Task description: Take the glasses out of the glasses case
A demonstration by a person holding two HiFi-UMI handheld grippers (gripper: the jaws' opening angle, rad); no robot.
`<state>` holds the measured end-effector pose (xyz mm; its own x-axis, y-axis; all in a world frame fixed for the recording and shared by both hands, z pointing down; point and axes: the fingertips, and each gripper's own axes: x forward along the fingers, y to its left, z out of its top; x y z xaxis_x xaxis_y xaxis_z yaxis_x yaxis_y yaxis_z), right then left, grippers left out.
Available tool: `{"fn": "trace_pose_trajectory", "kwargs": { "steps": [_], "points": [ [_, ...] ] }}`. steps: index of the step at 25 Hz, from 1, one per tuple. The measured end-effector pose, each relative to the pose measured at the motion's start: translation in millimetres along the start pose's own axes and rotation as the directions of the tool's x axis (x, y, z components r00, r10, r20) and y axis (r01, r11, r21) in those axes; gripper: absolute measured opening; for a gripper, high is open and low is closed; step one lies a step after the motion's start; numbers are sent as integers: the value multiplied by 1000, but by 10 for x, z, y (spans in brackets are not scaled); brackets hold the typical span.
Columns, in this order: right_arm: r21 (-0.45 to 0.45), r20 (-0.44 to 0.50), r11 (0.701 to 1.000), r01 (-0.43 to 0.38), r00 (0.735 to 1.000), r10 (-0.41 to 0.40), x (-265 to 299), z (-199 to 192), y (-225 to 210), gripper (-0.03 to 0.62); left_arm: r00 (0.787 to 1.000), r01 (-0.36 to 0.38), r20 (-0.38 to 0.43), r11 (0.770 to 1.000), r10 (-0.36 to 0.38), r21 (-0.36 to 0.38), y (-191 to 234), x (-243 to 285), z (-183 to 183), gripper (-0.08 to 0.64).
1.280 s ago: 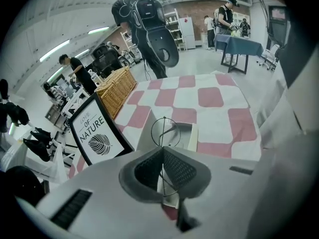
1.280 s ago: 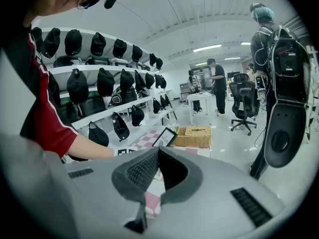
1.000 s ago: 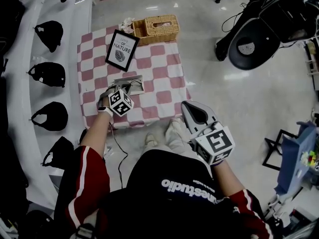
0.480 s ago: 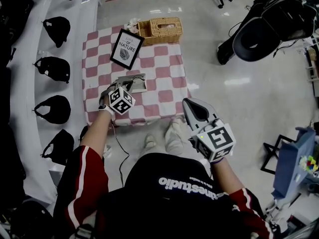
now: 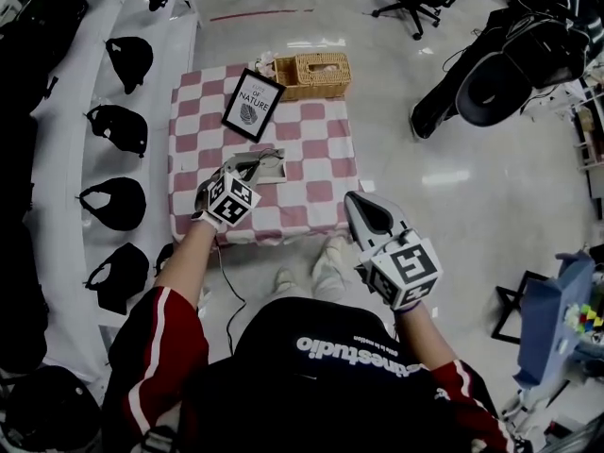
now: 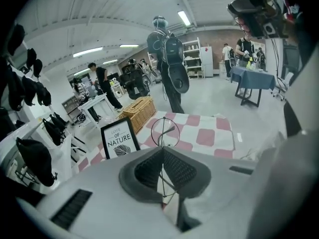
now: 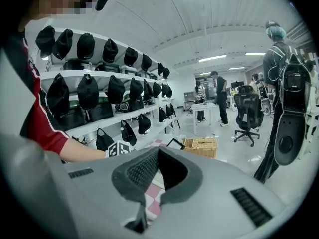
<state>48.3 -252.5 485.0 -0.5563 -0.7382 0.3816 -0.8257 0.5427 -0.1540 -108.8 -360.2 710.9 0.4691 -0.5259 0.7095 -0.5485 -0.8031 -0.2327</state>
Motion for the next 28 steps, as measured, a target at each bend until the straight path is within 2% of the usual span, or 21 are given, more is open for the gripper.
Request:
{"fn": "trace_pose_trajectory", "kwargs": {
  "steps": [10, 16, 23, 28],
  "points": [
    [-23, 33, 1000, -1, 999, 1, -38, 153, 249, 3, 993, -22, 116, 994, 34, -104, -32, -506, 170, 11],
    [-46, 45, 999, 11, 999, -8, -96, 221, 389, 3, 980, -33, 186, 981, 69, -189, -54, -878, 214, 11],
    [-64, 59, 998, 22, 998, -18, -172, 235, 562, 3, 959, -29, 268, 968, 98, -249, -99, -1344, 285, 11],
    [-59, 71, 998, 28, 997, -24, -198, 245, 645, 3, 927, -27, 350, 955, 135, -295, -19, -1668, 464, 11]
  ]
}}
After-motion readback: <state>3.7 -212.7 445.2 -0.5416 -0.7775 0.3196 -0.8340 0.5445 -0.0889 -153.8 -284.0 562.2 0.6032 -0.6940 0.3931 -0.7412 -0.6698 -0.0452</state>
